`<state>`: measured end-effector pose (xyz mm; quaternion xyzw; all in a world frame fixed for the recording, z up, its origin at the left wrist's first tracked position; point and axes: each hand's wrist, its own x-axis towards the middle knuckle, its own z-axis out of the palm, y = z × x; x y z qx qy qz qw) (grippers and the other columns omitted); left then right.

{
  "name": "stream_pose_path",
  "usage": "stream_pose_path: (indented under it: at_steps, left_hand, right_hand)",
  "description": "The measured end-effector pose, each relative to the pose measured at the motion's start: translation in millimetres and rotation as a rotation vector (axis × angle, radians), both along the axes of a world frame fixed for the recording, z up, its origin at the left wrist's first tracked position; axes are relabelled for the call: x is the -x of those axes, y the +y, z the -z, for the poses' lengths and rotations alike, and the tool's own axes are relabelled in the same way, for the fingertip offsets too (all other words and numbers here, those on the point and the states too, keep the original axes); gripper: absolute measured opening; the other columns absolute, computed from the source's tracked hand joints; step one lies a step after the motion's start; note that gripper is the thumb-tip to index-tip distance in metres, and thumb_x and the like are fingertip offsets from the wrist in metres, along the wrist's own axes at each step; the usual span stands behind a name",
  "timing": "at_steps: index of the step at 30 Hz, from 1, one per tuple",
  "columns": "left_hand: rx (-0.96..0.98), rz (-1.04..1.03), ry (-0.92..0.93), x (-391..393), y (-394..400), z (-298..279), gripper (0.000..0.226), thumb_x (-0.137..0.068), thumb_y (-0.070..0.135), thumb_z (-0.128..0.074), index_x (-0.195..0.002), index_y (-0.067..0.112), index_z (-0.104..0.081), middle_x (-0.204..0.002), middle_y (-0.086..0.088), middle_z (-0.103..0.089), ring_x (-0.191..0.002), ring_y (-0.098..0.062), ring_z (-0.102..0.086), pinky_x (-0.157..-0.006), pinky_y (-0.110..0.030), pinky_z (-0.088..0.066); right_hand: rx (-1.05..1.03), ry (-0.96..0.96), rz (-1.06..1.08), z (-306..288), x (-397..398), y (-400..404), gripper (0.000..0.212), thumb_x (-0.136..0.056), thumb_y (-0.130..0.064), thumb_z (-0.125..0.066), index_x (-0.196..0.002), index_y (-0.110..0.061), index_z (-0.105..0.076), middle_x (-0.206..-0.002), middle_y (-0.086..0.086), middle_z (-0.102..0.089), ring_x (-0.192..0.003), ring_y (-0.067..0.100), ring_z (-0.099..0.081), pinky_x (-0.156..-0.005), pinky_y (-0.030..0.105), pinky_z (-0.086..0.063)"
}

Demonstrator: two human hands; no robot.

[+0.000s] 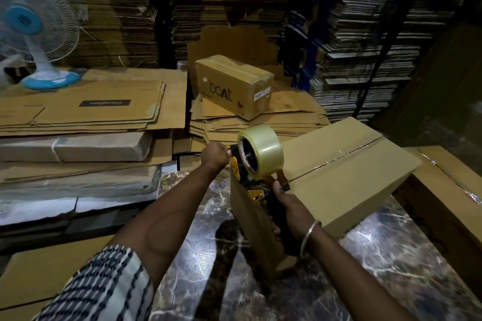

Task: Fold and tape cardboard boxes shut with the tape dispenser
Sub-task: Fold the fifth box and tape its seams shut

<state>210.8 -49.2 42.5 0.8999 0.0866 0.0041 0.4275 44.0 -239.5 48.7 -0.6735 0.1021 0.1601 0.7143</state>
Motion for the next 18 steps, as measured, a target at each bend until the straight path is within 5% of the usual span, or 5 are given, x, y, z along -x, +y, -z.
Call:
stream_pose_path:
  at_steps: [2,5,10,14,18]
  left_hand:
    - [0.025,-0.014,0.007,-2.9,1.8,2.7,0.034,-0.088,-0.002,-0.059,-0.056,0.008,-0.06,-0.062,-0.013,-0.057,-0.066,-0.026,-0.056,-0.065,-0.029,-0.041]
    - [0.109,-0.022,0.052,-4.6,3.4,11.4,0.038,-0.088,-0.002,-0.061,-0.053,0.013,-0.059,-0.054,-0.006,-0.054,-0.058,-0.023,-0.055,-0.064,-0.029,-0.043]
    - [0.266,-0.006,0.107,-7.2,3.8,20.7,0.017,-0.089,-0.002,-0.066,-0.074,-0.007,-0.071,-0.049,-0.003,-0.053,-0.048,-0.018,-0.05,-0.057,-0.025,-0.04]
    - [0.355,-0.009,0.151,-9.1,2.5,21.9,0.038,-0.082,-0.005,-0.062,-0.048,0.011,-0.058,-0.04,0.0,-0.047,-0.051,-0.02,-0.045,-0.057,-0.028,-0.037]
    - [0.468,-0.039,0.259,-7.9,-2.5,22.7,0.013,-0.084,0.01,-0.061,-0.072,0.01,-0.055,-0.076,-0.009,-0.051,-0.073,-0.025,-0.045,-0.06,-0.031,-0.038]
  right_hand:
    - [0.024,-0.015,0.009,5.5,-3.8,2.4,0.121,-0.048,-0.096,-0.062,-0.097,0.014,-0.063,-0.063,0.013,-0.048,-0.044,0.022,-0.044,-0.043,0.028,-0.036]
    - [0.041,-0.017,0.008,6.8,-5.1,4.4,0.126,-0.047,-0.098,-0.061,-0.101,0.016,-0.06,-0.064,0.013,-0.049,-0.046,0.022,-0.045,-0.044,0.028,-0.036]
    - [0.047,-0.008,0.023,5.4,-6.4,5.3,0.104,-0.072,-0.089,-0.054,-0.096,0.012,-0.065,-0.06,0.01,-0.05,-0.045,0.021,-0.045,-0.045,0.027,-0.037]
    - [0.053,-0.008,0.033,3.0,-5.8,6.9,0.078,-0.075,-0.079,-0.05,-0.079,-0.003,-0.067,-0.055,0.006,-0.05,-0.043,0.02,-0.045,-0.046,0.028,-0.036]
    - [0.06,0.014,0.04,0.3,-7.4,6.4,0.078,-0.072,-0.083,-0.054,-0.079,-0.006,-0.066,-0.054,0.003,-0.051,-0.045,0.019,-0.047,-0.047,0.028,-0.037]
